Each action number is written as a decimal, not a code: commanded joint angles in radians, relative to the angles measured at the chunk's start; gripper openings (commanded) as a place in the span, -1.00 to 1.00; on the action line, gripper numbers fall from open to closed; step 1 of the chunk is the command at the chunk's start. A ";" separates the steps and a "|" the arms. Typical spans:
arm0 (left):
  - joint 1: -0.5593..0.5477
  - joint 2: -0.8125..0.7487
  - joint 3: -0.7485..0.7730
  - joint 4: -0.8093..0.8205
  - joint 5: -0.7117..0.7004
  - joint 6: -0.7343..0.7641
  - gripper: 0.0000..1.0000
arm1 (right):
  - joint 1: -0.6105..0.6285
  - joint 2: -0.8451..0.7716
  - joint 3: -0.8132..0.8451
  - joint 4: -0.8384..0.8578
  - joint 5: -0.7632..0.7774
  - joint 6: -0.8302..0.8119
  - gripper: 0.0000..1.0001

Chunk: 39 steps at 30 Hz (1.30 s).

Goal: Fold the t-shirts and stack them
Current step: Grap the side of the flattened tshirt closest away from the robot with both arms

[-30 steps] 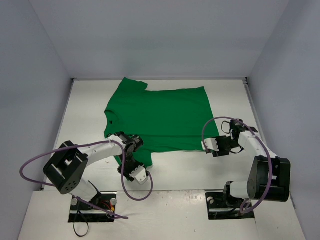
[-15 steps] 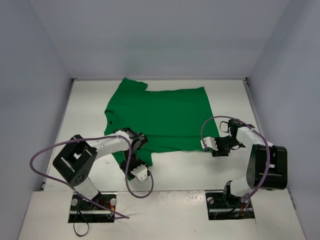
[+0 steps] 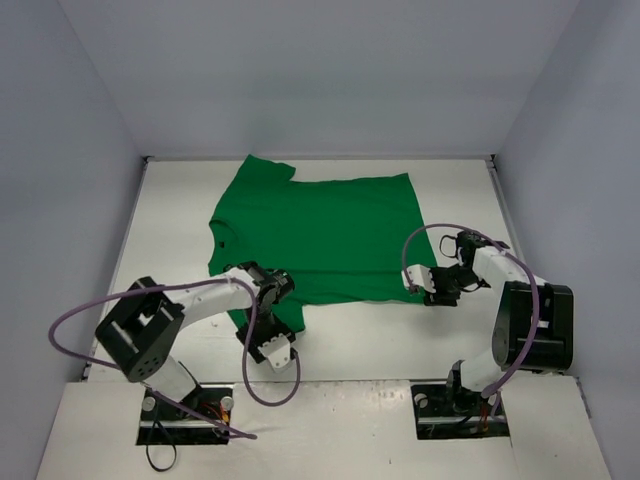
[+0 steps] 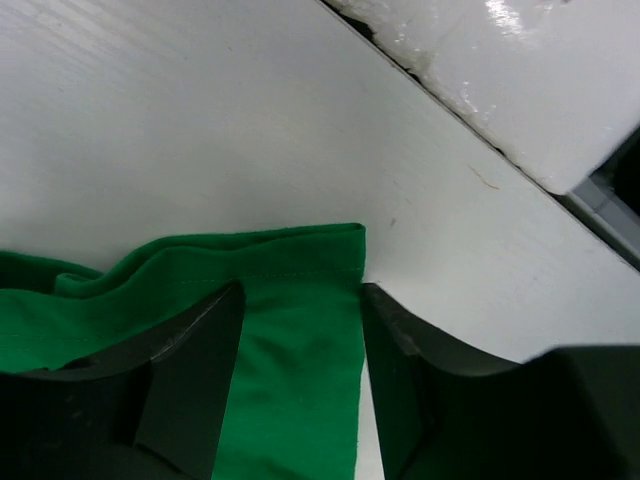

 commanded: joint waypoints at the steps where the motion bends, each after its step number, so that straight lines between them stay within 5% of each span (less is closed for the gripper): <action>1: -0.032 -0.056 -0.181 0.419 -0.083 -0.062 -0.06 | -0.006 0.010 0.037 -0.034 -0.002 0.012 -0.10; 5: -0.058 -0.134 -0.292 0.577 -0.106 -0.128 -0.05 | -0.007 -0.001 0.036 -0.035 0.005 0.018 -0.10; 12: -0.098 -0.128 -0.307 0.605 -0.144 -0.162 -0.07 | -0.004 -0.010 0.056 -0.035 0.008 0.030 -0.10; 21: -0.084 -0.111 -0.250 0.479 -0.107 -0.114 -0.98 | -0.007 -0.064 0.023 -0.041 0.008 -0.001 -0.13; 29: -0.081 -0.299 -0.280 0.383 -0.011 -0.104 -1.00 | -0.006 -0.107 -0.030 -0.066 0.005 -0.025 -0.33; 39: -0.058 -0.382 -0.154 0.250 0.097 -0.245 -1.00 | -0.006 -0.074 -0.016 -0.140 0.048 -0.073 -0.25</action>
